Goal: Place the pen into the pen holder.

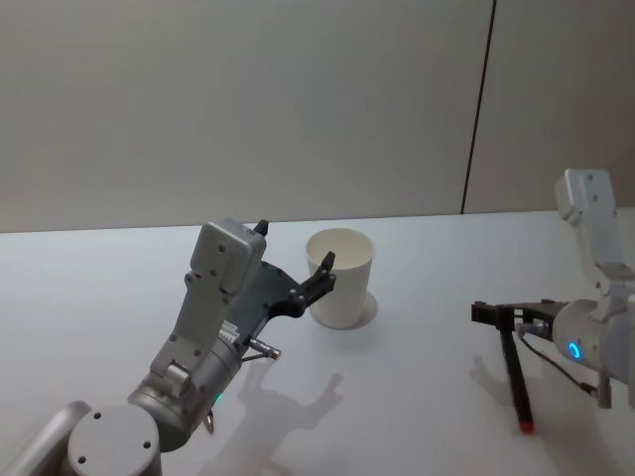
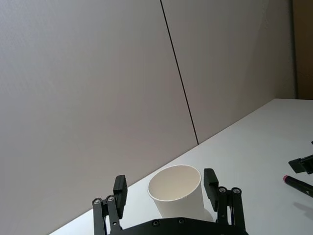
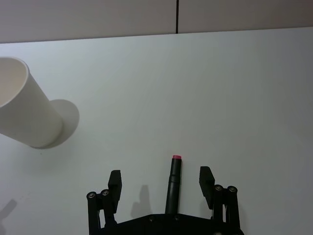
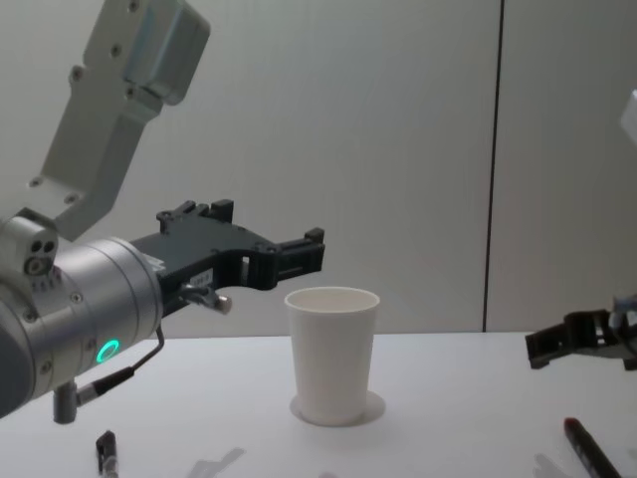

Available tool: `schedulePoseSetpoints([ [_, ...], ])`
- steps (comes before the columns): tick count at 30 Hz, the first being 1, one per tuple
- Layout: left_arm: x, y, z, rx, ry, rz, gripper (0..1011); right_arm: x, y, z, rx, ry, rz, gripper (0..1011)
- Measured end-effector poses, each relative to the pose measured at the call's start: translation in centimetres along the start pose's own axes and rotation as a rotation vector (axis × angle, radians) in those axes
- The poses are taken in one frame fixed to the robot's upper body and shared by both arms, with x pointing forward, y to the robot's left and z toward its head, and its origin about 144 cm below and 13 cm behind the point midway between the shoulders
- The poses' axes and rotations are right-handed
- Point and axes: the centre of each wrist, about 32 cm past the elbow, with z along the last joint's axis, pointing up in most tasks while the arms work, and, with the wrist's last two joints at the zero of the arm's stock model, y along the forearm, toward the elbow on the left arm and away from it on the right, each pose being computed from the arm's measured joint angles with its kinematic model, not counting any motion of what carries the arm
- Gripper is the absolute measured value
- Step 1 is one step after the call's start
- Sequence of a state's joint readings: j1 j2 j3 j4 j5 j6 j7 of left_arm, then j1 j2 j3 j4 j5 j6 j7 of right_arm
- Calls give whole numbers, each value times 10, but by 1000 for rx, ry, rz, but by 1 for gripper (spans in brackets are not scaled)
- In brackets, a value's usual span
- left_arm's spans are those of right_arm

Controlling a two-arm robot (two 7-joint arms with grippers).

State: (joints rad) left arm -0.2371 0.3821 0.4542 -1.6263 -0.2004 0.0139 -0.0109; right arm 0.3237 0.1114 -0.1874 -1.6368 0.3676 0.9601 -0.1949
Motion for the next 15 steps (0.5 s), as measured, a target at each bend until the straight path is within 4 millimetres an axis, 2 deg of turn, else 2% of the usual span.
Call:
schedulePoseSetpoints([
  [15,0,0,0,0,0,0,1000,10,7,10,-67,-16,-16,1001],
])
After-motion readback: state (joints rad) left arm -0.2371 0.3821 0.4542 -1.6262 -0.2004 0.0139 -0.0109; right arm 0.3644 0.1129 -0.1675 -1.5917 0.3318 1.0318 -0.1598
